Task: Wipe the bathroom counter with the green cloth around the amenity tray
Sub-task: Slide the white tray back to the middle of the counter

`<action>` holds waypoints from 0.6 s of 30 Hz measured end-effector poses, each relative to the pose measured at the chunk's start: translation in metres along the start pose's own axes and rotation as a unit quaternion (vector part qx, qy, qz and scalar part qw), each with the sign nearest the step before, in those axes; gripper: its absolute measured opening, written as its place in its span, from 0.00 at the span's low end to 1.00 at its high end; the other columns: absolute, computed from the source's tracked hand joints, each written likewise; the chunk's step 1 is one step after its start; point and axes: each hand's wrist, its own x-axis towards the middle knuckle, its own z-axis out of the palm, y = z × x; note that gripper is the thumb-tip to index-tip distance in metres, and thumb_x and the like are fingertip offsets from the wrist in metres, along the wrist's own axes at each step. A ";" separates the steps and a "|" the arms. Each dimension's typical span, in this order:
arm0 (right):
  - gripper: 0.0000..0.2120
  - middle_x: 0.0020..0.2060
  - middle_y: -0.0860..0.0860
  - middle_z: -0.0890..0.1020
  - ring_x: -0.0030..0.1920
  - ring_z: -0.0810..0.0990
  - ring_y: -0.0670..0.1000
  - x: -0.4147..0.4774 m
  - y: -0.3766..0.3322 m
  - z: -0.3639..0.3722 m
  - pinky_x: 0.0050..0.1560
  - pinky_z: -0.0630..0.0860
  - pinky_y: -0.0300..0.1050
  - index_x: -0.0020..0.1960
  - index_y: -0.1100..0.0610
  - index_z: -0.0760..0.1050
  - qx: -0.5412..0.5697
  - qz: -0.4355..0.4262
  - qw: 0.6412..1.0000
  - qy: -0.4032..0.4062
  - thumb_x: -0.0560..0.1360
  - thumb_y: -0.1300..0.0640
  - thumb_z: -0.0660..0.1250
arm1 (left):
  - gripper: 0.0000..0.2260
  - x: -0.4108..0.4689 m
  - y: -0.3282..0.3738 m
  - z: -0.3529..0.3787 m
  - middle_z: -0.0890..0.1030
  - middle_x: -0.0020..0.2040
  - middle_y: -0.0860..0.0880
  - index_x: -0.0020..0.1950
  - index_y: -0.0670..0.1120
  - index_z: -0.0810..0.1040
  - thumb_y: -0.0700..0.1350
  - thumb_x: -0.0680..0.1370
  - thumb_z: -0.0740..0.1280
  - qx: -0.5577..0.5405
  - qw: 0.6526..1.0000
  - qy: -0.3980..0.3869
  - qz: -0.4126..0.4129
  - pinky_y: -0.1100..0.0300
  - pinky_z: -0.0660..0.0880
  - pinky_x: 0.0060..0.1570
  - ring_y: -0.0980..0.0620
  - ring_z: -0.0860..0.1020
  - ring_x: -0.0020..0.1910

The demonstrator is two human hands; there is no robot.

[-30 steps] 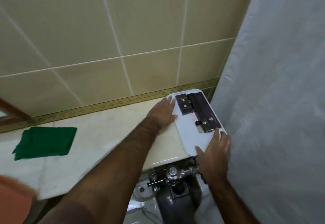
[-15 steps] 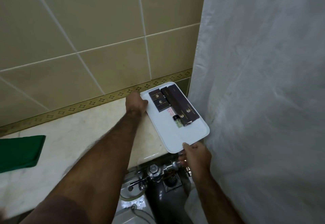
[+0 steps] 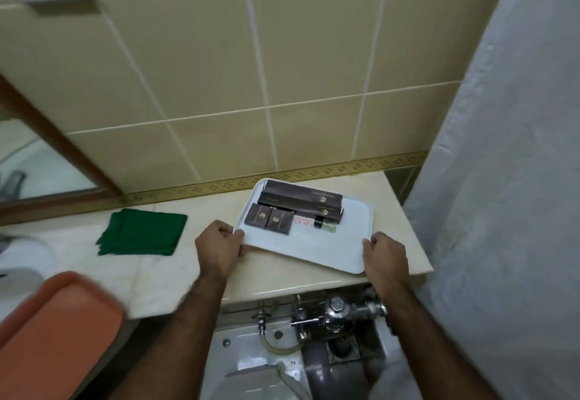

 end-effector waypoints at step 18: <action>0.09 0.44 0.59 0.87 0.45 0.83 0.60 0.062 -0.082 0.071 0.50 0.79 0.50 0.49 0.61 0.84 -0.049 -0.110 0.993 -0.010 0.78 0.55 0.72 | 0.03 0.032 -0.054 -0.039 0.86 0.38 0.39 0.47 0.37 0.77 0.36 0.76 0.70 -0.028 0.994 0.008 -0.108 0.60 0.82 0.31 0.47 0.85 0.26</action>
